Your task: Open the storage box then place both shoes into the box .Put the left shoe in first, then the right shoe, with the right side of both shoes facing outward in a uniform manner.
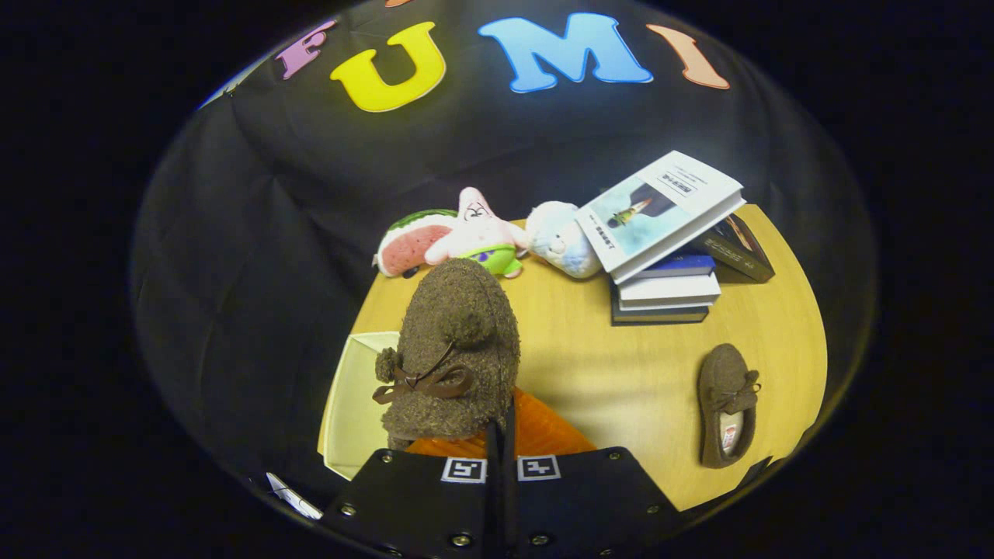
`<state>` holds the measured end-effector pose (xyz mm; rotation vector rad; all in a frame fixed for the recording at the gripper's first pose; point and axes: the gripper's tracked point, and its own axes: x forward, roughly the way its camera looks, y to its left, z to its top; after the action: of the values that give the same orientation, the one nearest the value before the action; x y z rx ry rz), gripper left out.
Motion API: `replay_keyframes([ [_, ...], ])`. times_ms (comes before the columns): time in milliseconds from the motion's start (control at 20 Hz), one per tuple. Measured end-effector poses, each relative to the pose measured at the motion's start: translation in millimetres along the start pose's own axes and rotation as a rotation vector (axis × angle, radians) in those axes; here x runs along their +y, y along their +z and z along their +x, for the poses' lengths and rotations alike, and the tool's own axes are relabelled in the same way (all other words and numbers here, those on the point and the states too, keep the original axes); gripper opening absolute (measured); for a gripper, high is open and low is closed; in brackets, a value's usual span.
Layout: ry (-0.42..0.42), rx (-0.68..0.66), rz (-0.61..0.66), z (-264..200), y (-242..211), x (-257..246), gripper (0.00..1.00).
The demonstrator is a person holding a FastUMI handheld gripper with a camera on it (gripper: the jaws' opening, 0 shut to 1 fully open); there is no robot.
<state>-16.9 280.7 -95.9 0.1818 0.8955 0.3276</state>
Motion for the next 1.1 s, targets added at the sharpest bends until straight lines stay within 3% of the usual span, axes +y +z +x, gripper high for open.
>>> replay_keyframes([
  [200,0.068,0.016,-0.033,16.2,-3.9,63.6,0.0],
  [350,0.07,0.075,-0.048,43.1,-27.8,97.6,0.0],
  [800,-0.103,0.3,-0.068,160.4,-110.4,109.1,0.0],
  [1100,-0.188,0.378,-0.128,208.4,-150.6,106.6,0.0],
])
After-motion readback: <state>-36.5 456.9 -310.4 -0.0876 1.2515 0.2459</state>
